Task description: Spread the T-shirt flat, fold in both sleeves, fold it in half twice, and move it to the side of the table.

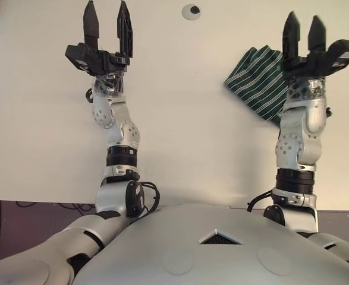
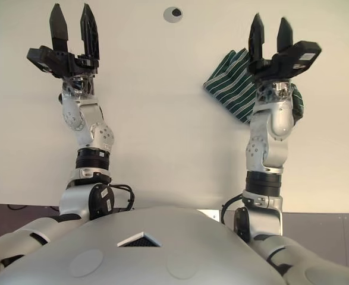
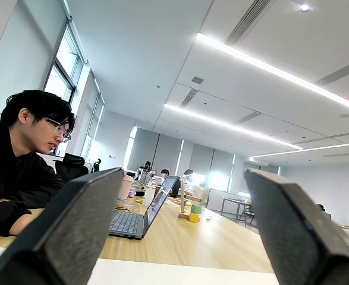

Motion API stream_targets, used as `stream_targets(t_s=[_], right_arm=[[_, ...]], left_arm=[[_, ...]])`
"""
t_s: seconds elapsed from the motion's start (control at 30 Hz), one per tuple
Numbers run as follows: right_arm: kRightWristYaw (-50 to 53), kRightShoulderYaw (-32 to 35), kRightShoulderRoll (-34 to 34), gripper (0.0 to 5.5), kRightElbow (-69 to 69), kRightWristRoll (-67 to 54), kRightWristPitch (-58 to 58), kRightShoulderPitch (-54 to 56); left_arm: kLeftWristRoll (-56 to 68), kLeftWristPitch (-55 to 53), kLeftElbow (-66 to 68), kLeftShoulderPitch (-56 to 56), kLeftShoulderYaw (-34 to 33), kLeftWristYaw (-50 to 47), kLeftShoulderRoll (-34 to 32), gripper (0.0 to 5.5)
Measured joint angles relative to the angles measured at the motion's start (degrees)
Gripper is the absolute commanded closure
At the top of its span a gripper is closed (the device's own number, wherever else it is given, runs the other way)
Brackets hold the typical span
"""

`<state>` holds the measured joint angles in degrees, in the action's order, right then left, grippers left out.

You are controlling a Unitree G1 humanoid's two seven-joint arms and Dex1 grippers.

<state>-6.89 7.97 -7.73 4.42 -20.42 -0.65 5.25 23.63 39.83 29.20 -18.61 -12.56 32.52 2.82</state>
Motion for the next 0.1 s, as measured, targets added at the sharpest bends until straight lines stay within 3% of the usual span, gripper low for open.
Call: stream_targets(t_s=[0.1], right_arm=[[2.3, -0.1, 0.0, 2.35, 2.9, 2.6, -3.5, 0.1]], left_arm=[[0.0, 0.0, 0.0, 0.0, 0.0, -0.2, 0.0, 1.78]])
